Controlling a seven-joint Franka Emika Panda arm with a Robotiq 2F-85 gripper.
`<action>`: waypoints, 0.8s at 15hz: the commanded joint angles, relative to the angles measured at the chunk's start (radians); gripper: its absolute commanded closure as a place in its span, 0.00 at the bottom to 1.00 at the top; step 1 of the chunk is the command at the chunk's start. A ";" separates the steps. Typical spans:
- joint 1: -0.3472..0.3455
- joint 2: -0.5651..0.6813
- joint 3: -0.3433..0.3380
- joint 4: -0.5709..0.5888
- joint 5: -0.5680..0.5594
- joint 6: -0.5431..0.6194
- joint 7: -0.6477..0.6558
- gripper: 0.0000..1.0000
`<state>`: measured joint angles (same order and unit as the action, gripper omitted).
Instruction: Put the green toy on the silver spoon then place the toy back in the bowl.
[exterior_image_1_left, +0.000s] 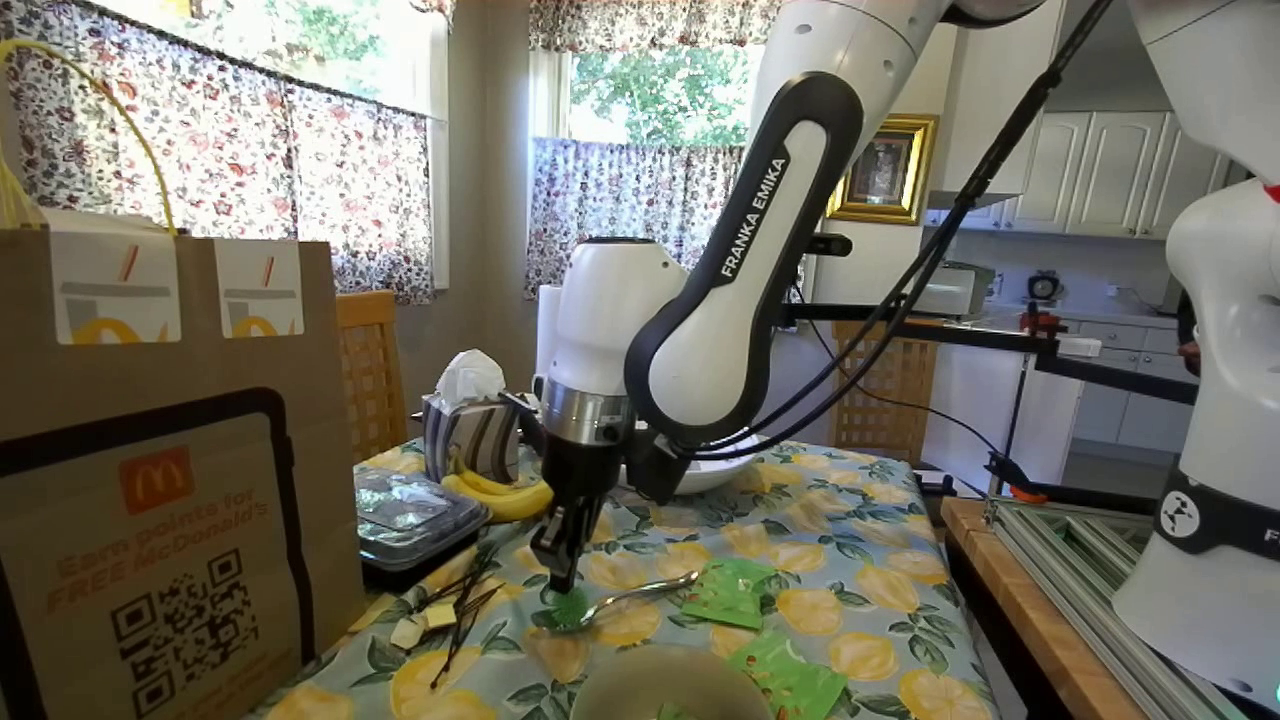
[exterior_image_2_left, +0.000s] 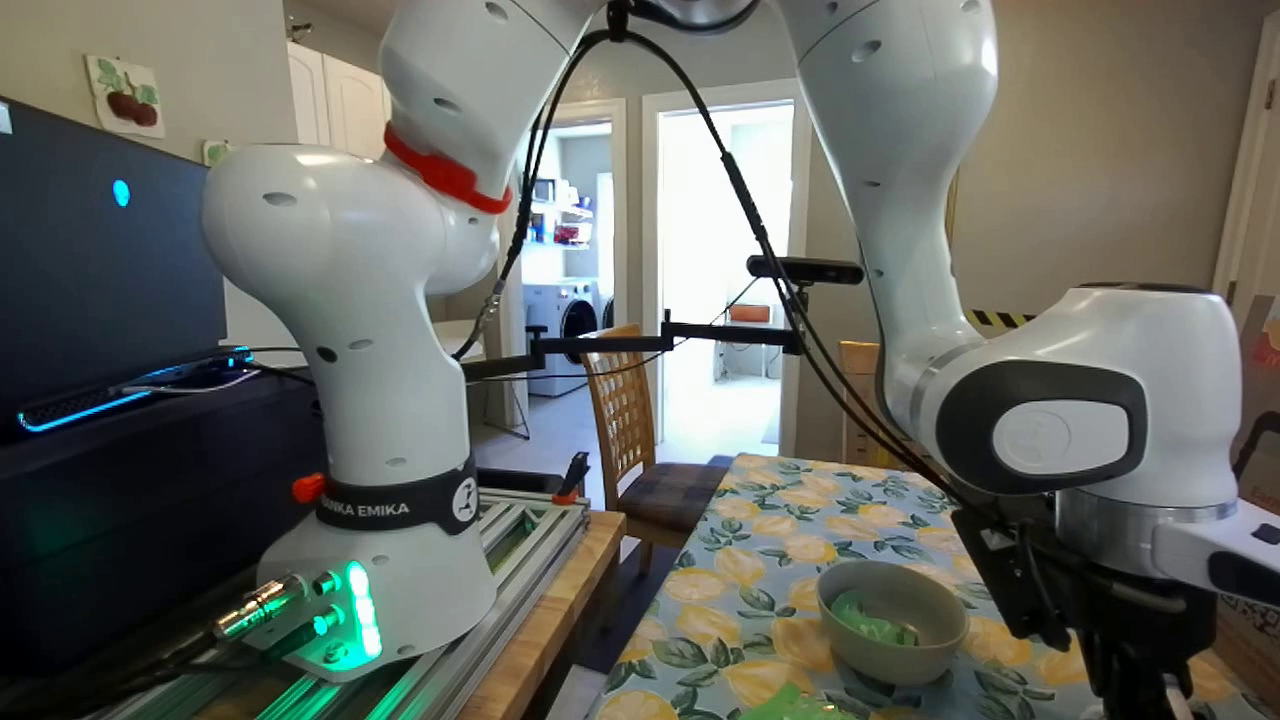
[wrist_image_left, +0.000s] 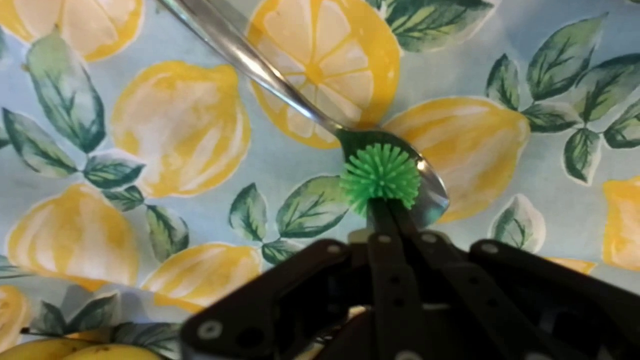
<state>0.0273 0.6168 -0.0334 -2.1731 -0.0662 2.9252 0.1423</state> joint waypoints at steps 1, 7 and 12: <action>-0.003 0.023 0.007 0.032 0.017 -0.014 -0.047 0.99; -0.003 0.029 0.008 0.032 0.017 -0.017 -0.056 0.53; -0.004 0.006 0.014 0.006 0.029 0.003 -0.048 0.16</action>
<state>0.0275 0.6274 -0.0319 -2.1714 -0.0661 2.9260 0.1181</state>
